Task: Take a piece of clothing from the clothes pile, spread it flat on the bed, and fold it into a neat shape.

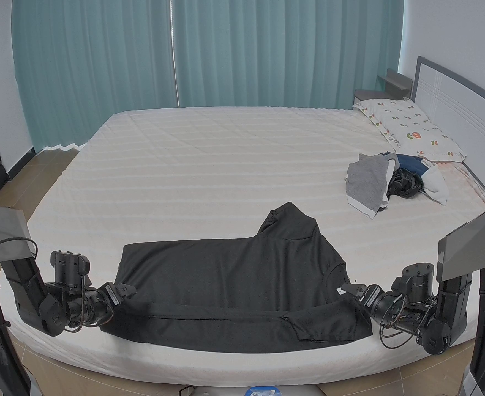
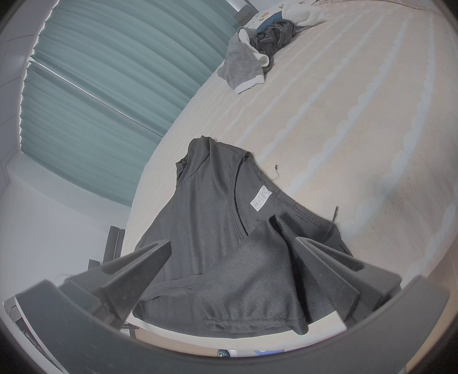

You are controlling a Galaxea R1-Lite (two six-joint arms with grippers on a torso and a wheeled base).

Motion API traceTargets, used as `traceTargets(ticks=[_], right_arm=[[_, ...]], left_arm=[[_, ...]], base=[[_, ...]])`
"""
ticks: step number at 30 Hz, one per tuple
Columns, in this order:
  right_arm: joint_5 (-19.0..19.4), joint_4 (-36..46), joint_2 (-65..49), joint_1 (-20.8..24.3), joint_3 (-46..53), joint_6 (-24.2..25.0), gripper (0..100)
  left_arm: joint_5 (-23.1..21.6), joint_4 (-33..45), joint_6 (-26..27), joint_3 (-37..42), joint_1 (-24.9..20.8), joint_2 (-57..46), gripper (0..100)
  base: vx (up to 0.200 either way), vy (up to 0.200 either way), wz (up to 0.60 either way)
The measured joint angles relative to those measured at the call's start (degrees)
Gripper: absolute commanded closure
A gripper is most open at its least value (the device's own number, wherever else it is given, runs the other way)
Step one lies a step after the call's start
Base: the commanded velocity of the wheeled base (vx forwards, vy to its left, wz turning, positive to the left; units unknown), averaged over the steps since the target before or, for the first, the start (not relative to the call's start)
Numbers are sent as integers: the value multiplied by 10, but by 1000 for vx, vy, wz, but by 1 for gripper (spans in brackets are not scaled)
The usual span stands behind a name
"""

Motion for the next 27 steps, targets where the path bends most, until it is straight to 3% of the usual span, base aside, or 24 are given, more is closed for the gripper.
traceTargets(ticks=[14, 22, 27], right_arm=[[0, 0, 3, 0, 1, 0, 0], [0, 0, 3, 0, 0, 0, 0], [0, 0, 3, 0, -1, 0, 0]], left_arm=[[6, 0, -1, -23, -33, 49, 0], [58, 0, 1, -95, -26, 101, 0], [64, -3, -55, -126, -20, 117, 0]], base=[[0, 0, 0], [0, 0, 0], [0, 0, 0]])
